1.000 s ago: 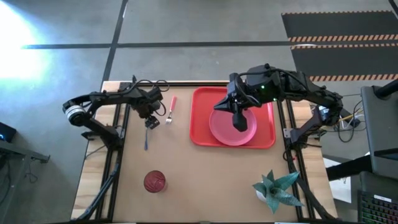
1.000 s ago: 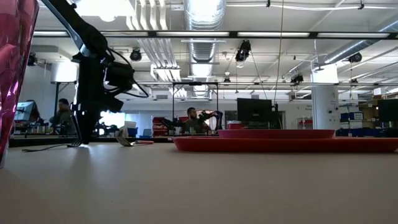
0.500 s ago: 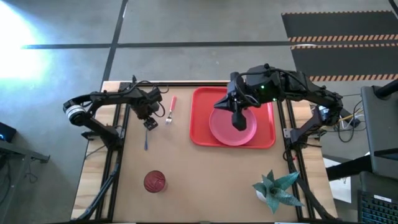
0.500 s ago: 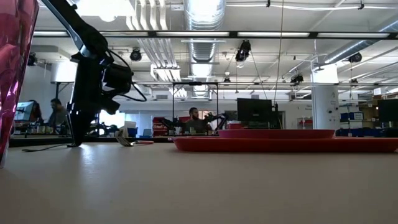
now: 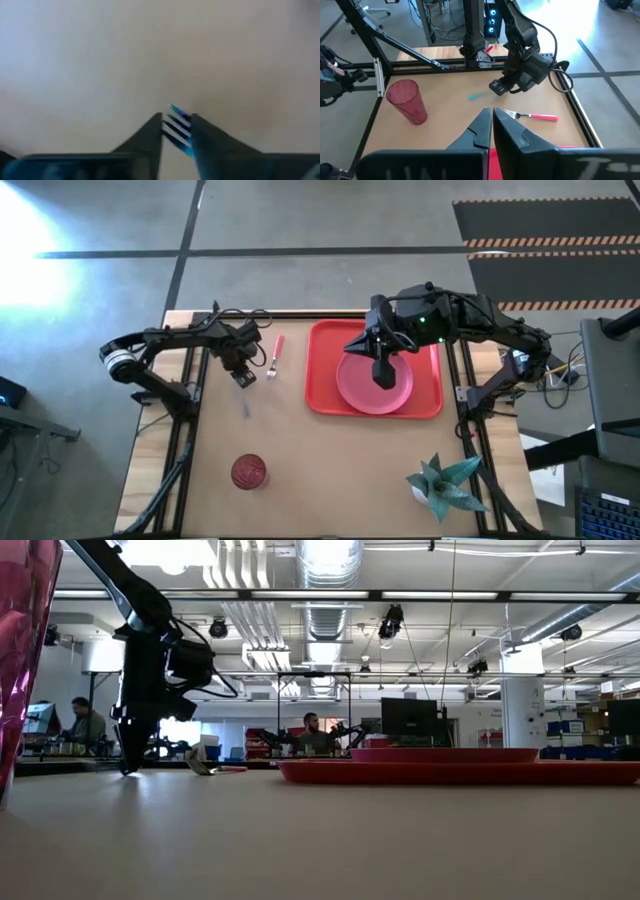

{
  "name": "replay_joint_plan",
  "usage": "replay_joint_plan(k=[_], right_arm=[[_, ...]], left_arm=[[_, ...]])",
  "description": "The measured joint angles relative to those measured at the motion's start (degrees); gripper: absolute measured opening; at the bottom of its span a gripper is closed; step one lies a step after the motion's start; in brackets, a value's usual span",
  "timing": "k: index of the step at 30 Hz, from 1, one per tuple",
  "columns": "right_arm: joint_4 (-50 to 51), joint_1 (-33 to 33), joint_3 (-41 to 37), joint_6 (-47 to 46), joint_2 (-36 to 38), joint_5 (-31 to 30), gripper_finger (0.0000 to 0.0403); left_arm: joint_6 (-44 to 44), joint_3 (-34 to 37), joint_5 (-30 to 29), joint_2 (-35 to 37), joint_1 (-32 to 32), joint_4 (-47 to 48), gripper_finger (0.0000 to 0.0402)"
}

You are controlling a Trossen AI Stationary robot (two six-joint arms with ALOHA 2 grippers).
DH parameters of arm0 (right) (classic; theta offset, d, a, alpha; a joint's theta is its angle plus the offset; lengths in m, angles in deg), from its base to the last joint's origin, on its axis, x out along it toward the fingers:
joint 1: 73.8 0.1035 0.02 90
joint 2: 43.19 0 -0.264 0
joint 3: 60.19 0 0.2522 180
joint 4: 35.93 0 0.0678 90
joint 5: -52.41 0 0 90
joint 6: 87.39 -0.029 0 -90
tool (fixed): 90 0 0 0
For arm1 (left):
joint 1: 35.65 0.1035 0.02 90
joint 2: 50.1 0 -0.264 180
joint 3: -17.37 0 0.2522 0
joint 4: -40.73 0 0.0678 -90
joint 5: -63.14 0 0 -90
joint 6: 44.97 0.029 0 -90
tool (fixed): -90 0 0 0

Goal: Pick and place plate/cup/fork/spoon on tray
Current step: Put the blue fork on the red tray to the right of the pink plate

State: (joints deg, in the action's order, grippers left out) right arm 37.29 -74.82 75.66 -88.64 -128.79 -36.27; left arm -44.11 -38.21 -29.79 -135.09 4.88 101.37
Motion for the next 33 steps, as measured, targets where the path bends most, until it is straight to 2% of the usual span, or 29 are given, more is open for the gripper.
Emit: replay_joint_plan(k=[2, 5, 20, 25, 30, 33], right_arm=[[0.0, 0.0, 0.0, 0.0, 0.0, 0.0, 0.0009], [0.0, 0.0, 0.0, 0.0, 0.0, -0.1, 0.0009], [0.3, 0.0, 0.0, -0.2, 0.0, -1.5, 0.0009], [0.3, 0.0, 0.0, -0.2, 0.0, -1.5, 0.0009], [0.7, 0.0, 0.0, -0.2, 0.0, -1.5, 0.0009], [0.9, 0.0, 0.0, -0.2, 0.0, -1.5, 0.0009]], left_arm=[[-0.8, 0.0, 0.7, 0.0, 0.0, -1.4, 0.0015], [-0.8, 0.3, 0.4, -0.2, 0.0, -2.2, 0.0003], [-3.5, -1.4, 1.9, 0.7, 0.0, -1.7, 0.0001], [-3.7, -5.0, 6.5, 4.3, 0.0, -1.8, 0.0001], [-5.0, -9.4, 15.6, 10.4, 0.0, -4.8, 0.0000], [-8.6, -9.8, 24.0, 14.8, 0.0, -13.1, 0.0000]])
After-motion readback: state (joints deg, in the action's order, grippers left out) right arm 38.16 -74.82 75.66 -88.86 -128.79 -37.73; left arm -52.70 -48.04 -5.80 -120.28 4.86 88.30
